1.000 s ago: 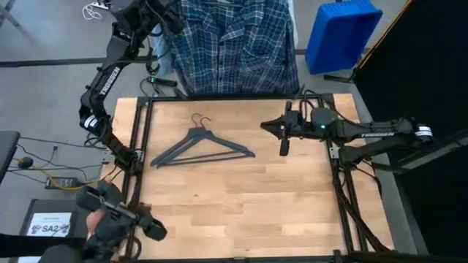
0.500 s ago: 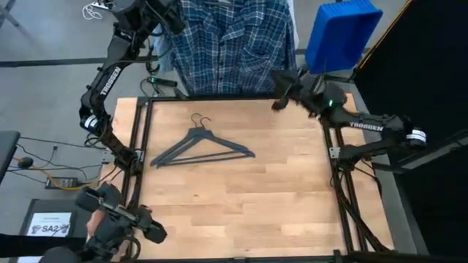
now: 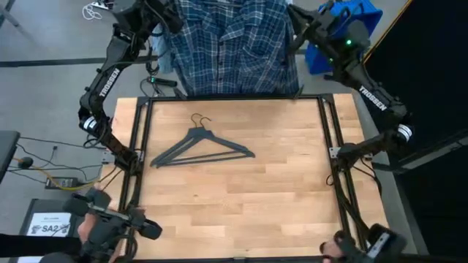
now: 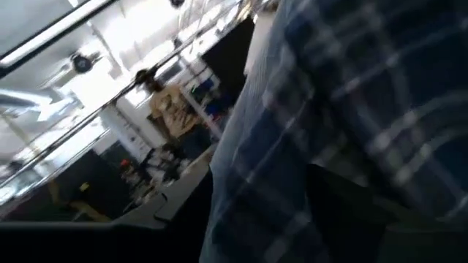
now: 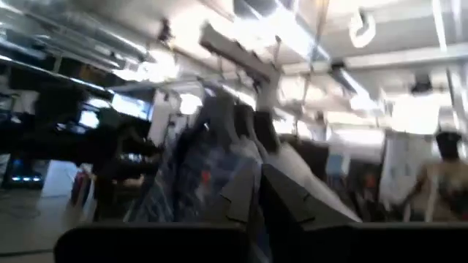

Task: Hang clothes
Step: Unhang the blue shirt from the hanging rack

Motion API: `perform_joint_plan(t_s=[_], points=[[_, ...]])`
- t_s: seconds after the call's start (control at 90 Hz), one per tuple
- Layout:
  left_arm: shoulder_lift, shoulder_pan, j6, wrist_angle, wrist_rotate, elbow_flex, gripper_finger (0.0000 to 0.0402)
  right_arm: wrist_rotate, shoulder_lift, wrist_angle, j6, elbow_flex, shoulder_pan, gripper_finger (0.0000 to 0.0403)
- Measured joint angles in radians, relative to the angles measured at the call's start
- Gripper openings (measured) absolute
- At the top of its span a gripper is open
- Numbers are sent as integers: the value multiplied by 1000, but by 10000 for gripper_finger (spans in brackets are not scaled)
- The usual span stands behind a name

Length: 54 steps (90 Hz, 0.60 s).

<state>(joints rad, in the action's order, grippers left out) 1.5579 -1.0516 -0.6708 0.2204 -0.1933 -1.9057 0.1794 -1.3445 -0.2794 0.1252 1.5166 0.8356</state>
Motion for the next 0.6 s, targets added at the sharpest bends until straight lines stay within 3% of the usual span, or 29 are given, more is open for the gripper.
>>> perform_joint_plan(t_s=[0.178,0.289,0.456,0.6], points=[[-21,-5,-17,33,-5,0,198,-56,3,149,-4,2,1,2],[-34,-3,-113,41,-27,0,198,-17,-18,242,25,0,22,1],[-45,-1,-105,9,-65,0,198,44,-37,258,49,0,55,1],[-44,-1,-55,12,-82,0,197,-54,-37,214,176,0,48,1]])
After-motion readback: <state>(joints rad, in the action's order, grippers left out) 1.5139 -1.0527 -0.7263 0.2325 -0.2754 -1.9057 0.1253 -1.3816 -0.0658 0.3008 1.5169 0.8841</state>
